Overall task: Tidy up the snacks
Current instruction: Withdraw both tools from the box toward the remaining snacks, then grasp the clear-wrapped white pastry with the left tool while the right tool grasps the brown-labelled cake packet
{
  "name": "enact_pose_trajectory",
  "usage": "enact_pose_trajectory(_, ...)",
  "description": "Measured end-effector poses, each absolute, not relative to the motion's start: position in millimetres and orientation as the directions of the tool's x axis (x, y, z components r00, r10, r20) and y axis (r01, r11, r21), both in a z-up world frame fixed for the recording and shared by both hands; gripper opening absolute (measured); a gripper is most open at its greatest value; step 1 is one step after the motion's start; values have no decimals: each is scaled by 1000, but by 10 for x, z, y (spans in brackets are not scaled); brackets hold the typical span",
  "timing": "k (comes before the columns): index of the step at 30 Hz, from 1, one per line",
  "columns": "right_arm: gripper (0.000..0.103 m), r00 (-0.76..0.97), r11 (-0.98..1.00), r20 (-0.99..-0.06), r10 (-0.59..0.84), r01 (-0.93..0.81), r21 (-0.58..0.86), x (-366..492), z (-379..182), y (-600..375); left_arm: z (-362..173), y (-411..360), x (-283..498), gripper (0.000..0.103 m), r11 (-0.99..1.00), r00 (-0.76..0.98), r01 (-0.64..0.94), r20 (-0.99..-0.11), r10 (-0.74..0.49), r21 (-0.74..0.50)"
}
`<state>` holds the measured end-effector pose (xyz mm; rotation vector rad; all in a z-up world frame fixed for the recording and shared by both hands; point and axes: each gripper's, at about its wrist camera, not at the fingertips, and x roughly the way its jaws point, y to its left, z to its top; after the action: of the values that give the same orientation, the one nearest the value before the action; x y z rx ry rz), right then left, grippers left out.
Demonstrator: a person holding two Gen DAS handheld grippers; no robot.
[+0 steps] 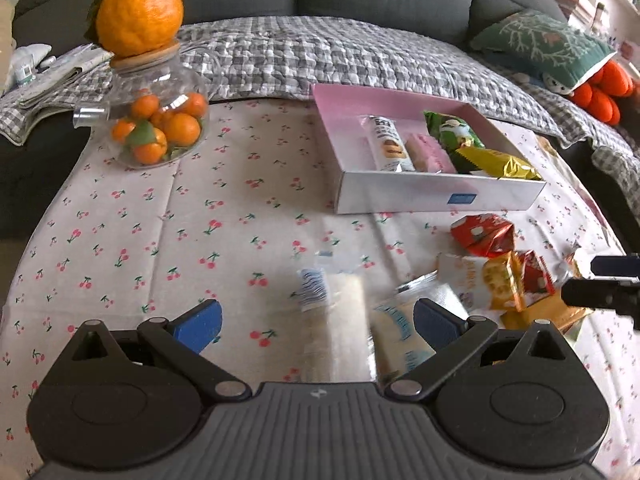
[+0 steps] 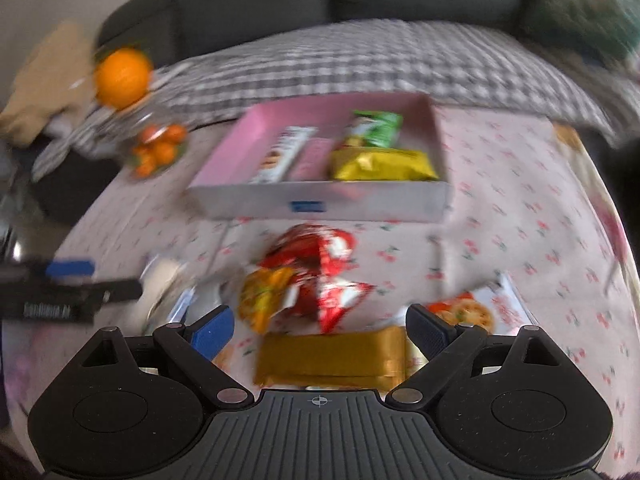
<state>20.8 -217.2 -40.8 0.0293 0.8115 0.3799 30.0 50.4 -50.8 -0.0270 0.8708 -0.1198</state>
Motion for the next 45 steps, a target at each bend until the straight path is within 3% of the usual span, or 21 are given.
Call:
enact_pose_trajectory(8,95,577,860,-703,415,-502,95,31,-569,-1810,-679,624,200,102,984,631,133,-756,-175,-117)
enact_pose_trajectory(20,99,604,745,-712,358,-644,-172,-189,-830,-1273,-808,608,257,102,989,632,146,-766,-117,-30)
enact_pose_trajectory(29,101,613,762,-697,371,-630,-149,-124,-857,-1211,-807,750,264,103,995,653,96,-756,-37,34)
enact_pose_trajectory(37,98,586,755,-700,409,-647,-101,-129,-829,-1200,-797,647,263,76,986,643,166,-761,-90,24)
enact_pose_trajectory(45,73,568,752,-703,427,-655,-73,-112,-799,-1184,-783,539,257,58,975,633,222,-763,-133,13)
